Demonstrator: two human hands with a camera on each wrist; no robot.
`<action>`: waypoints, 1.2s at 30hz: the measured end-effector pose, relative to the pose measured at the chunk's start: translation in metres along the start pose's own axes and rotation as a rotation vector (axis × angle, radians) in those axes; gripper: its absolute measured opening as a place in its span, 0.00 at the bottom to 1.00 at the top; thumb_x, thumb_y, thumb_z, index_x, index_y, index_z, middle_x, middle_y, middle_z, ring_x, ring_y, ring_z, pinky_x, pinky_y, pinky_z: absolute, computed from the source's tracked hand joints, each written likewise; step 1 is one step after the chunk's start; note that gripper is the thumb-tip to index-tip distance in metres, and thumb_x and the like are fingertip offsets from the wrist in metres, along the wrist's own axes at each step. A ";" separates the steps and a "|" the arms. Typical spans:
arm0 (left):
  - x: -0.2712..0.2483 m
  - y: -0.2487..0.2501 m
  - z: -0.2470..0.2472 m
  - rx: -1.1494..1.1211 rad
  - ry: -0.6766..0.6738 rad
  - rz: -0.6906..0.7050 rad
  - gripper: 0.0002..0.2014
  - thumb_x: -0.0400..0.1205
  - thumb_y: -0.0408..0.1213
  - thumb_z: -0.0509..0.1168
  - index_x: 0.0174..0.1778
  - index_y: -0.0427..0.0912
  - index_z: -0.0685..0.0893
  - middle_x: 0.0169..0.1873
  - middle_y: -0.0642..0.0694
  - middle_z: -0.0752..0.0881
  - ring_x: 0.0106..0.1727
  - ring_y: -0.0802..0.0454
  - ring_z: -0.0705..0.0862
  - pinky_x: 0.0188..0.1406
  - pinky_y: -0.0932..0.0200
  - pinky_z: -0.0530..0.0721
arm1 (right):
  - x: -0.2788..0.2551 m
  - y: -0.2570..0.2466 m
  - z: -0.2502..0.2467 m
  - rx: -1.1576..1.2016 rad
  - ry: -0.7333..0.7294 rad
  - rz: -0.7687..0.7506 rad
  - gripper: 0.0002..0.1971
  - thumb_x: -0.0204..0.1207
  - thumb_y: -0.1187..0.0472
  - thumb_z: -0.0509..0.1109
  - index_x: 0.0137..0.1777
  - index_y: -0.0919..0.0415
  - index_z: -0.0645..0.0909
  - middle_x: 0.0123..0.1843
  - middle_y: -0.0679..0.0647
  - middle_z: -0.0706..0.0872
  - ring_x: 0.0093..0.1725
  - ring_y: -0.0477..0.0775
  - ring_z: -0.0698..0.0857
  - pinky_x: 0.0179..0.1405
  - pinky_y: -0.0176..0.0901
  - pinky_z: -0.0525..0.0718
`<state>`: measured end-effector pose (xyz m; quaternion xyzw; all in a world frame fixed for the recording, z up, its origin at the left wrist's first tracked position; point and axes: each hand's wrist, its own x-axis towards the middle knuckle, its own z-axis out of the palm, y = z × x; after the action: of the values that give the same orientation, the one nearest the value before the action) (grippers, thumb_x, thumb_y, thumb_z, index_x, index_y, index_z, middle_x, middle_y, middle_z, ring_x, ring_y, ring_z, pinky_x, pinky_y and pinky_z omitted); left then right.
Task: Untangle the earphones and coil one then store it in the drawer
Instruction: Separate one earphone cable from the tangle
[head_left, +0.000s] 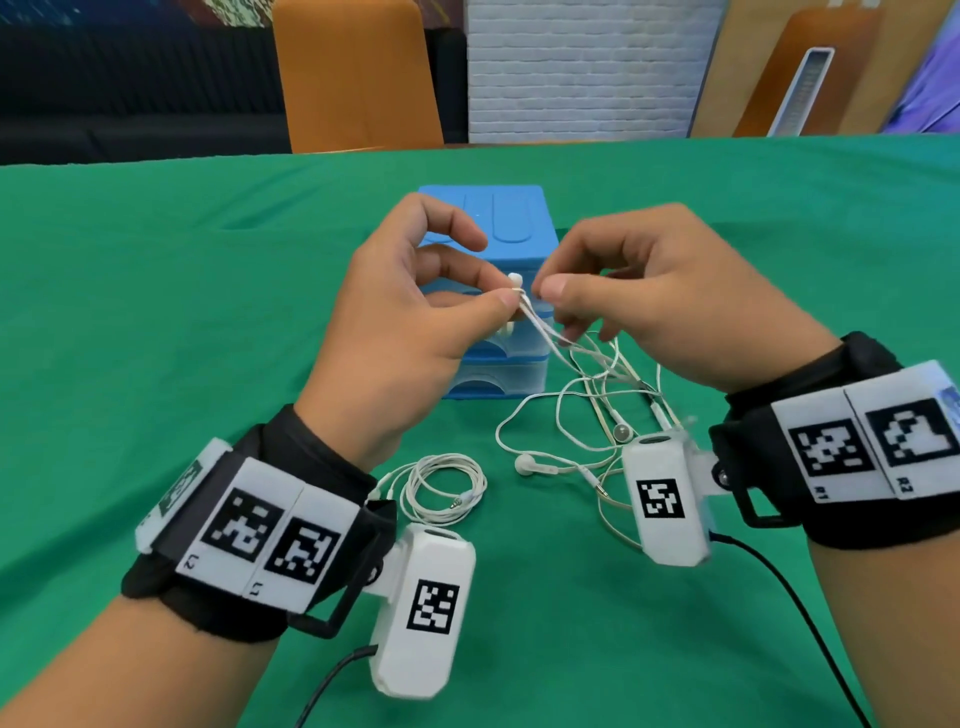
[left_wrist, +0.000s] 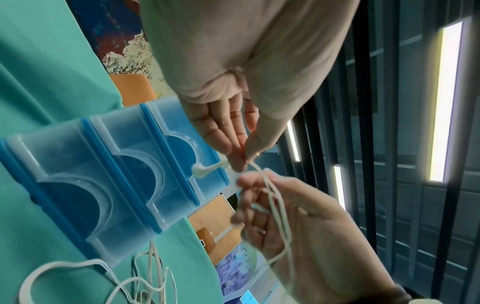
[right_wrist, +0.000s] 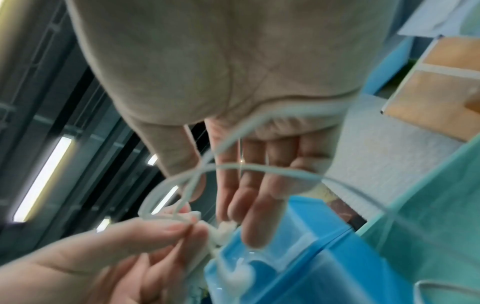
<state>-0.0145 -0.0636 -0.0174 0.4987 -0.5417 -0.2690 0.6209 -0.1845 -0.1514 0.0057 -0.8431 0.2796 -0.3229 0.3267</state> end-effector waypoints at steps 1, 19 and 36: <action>0.000 0.001 0.001 -0.002 -0.007 0.007 0.17 0.77 0.23 0.75 0.53 0.42 0.76 0.42 0.39 0.90 0.35 0.47 0.90 0.39 0.58 0.84 | 0.001 -0.001 0.001 0.034 0.023 -0.029 0.03 0.78 0.66 0.75 0.44 0.66 0.88 0.37 0.60 0.90 0.34 0.54 0.91 0.32 0.31 0.81; 0.001 -0.004 0.000 0.050 -0.121 0.083 0.11 0.83 0.27 0.67 0.54 0.43 0.73 0.40 0.42 0.82 0.39 0.45 0.78 0.44 0.38 0.80 | 0.007 -0.004 0.026 0.136 0.110 -0.098 0.10 0.64 0.59 0.74 0.37 0.67 0.81 0.33 0.66 0.83 0.29 0.55 0.80 0.31 0.43 0.79; 0.006 -0.008 -0.005 0.229 -0.215 0.118 0.12 0.80 0.24 0.63 0.50 0.44 0.70 0.38 0.35 0.78 0.34 0.43 0.73 0.35 0.46 0.75 | 0.006 -0.005 0.042 -0.173 0.202 -0.069 0.06 0.63 0.54 0.67 0.31 0.55 0.79 0.25 0.46 0.80 0.27 0.45 0.75 0.29 0.41 0.74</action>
<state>-0.0061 -0.0698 -0.0222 0.5018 -0.6606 -0.2204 0.5131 -0.1490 -0.1371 -0.0124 -0.8406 0.3085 -0.3917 0.2115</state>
